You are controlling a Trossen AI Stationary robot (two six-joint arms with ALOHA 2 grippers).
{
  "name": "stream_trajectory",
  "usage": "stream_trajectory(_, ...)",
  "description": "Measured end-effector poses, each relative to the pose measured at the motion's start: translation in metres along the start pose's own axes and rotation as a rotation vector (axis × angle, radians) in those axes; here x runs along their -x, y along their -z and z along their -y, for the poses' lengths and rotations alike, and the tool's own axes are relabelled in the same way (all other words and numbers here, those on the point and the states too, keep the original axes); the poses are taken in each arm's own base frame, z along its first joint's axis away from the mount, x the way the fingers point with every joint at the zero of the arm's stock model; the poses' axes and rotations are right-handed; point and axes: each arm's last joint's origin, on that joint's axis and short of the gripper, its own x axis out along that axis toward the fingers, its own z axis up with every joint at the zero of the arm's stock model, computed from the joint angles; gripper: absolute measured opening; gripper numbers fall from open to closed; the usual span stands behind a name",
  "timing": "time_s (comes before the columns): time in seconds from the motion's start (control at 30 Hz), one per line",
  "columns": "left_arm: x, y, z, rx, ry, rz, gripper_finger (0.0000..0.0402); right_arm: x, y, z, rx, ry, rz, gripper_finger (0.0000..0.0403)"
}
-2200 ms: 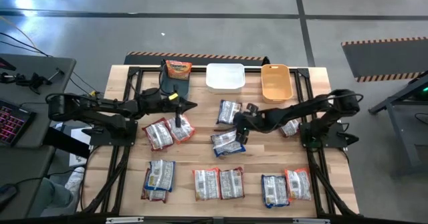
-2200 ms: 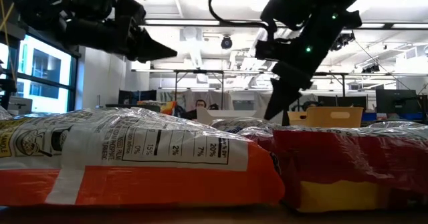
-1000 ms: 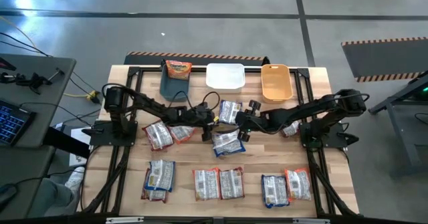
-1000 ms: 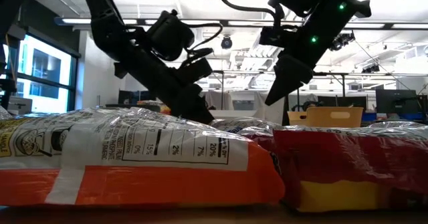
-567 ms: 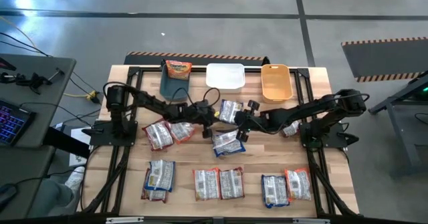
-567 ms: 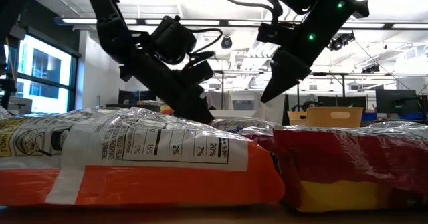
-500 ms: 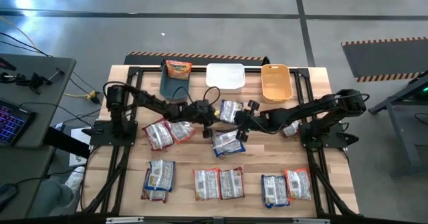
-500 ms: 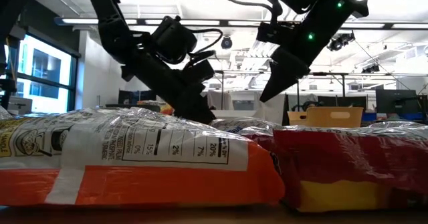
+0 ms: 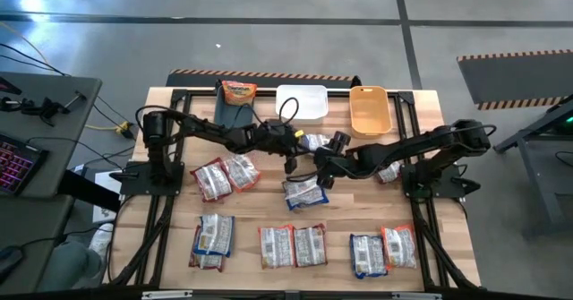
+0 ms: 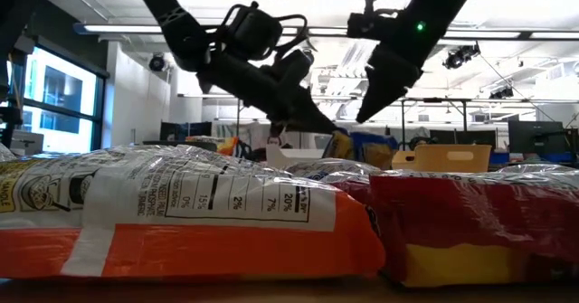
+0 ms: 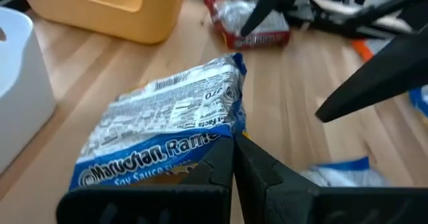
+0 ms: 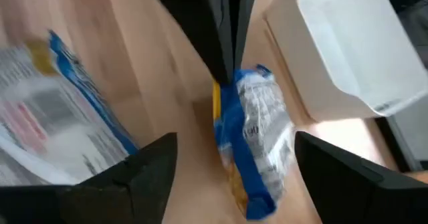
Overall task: Sort Maruchan noodles
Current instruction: Put the top blue noodle pack into the white bin
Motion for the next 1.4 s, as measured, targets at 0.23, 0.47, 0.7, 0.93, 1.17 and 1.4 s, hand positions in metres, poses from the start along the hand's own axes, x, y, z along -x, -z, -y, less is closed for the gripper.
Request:
stream_trajectory(0.23,-0.001,-0.014,-0.004,0.012,0.036,0.034,0.0,-0.017,0.005,0.001,0.152,0.117,-0.069,0.0284)
stream_trajectory(0.47,-0.001,-0.02,-0.004,0.007,0.039,0.05,0.0,-0.038,0.003,0.01,0.146,0.127,-0.097,0.0284)
stream_trajectory(0.7,-0.001,-0.02,-0.004,-0.001,0.04,0.05,0.0,-0.051,-0.004,0.026,0.039,-0.013,-0.085,0.0244)
stream_trajectory(0.93,-0.001,-0.02,-0.003,-0.005,0.075,0.047,0.0001,-0.058,-0.007,0.038,-0.002,-0.067,-0.079,0.0154)
stream_trajectory(1.17,0.0,-0.021,-0.003,-0.038,0.075,0.051,0.0031,-0.059,-0.008,0.042,-0.012,-0.033,-0.067,0.0076)
stream_trajectory(1.4,0.026,-0.038,-0.002,-0.124,0.016,0.088,0.0081,-0.043,-0.014,0.051,-0.095,-0.015,-0.009,0.0082)
